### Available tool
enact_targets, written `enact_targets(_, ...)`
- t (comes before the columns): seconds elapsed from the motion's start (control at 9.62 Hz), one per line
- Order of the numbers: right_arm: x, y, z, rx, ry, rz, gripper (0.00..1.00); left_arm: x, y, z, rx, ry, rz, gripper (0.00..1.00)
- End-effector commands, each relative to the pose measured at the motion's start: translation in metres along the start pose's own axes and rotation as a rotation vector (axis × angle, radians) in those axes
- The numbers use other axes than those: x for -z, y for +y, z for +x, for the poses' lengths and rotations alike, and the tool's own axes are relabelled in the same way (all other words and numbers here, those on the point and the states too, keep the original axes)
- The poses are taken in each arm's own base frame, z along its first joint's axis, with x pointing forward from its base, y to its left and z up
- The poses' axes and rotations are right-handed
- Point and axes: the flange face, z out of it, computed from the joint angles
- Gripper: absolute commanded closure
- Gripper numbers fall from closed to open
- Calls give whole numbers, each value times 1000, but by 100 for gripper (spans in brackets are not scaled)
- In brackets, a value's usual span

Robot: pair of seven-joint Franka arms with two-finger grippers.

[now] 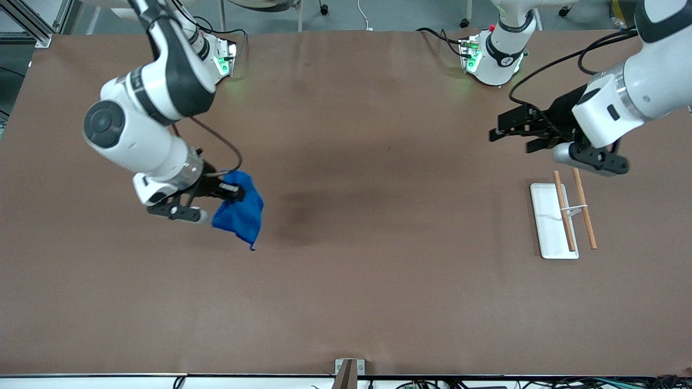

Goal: Right arm passes towel to left arm to hang
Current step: 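Lift the towel with the right gripper while the left gripper approaches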

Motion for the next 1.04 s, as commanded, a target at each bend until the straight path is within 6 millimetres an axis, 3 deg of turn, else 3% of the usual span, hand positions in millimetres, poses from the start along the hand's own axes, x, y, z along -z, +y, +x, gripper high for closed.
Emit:
enact_targets(0.0,35,-48,-11,-8,-27,179,100,-41,-12,27,-50,-77,-184,0)
enact_targets(0.31,59,-96,-30,-59,-72,471,100,-111,-38,69,-229,-115,-493,0)
enact_targets(0.62,62,-135,-55,-38,-83,677,100,-169,-33,89,-293,-117,-745,2)
enact_targets(0.94,45,-139,-59,59,-131,868,100,-201,-21,91,-298,-141,-855,10)
